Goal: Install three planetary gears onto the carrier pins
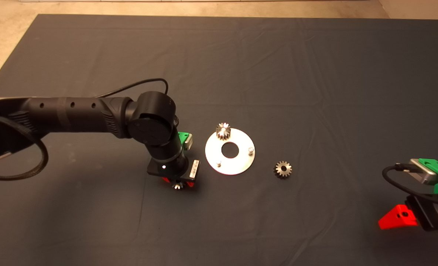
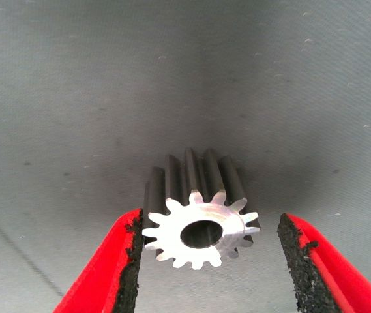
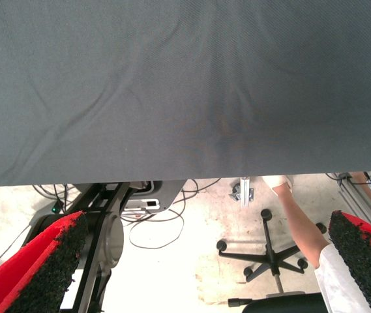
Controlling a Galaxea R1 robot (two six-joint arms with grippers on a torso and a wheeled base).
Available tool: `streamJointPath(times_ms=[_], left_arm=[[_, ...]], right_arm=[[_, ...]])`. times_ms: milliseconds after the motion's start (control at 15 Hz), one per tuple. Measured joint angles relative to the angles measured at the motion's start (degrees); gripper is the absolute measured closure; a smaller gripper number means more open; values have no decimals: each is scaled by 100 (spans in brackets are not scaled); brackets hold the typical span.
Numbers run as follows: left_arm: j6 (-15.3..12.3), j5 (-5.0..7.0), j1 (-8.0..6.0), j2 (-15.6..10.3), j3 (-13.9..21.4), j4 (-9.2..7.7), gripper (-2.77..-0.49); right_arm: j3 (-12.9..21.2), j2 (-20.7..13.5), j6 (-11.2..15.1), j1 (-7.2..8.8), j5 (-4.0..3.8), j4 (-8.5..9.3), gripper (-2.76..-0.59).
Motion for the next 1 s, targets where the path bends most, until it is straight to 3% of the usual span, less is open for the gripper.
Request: streamJointPath(times_ms=[133, 1000], left_arm=[[1, -6, 0, -2, -19, 0, -120], [4, 13, 146, -20, 0, 139, -120]], right_arm=[[0, -12, 0, 0, -2, 0, -275], [0, -13, 0, 0, 0, 0, -275]])
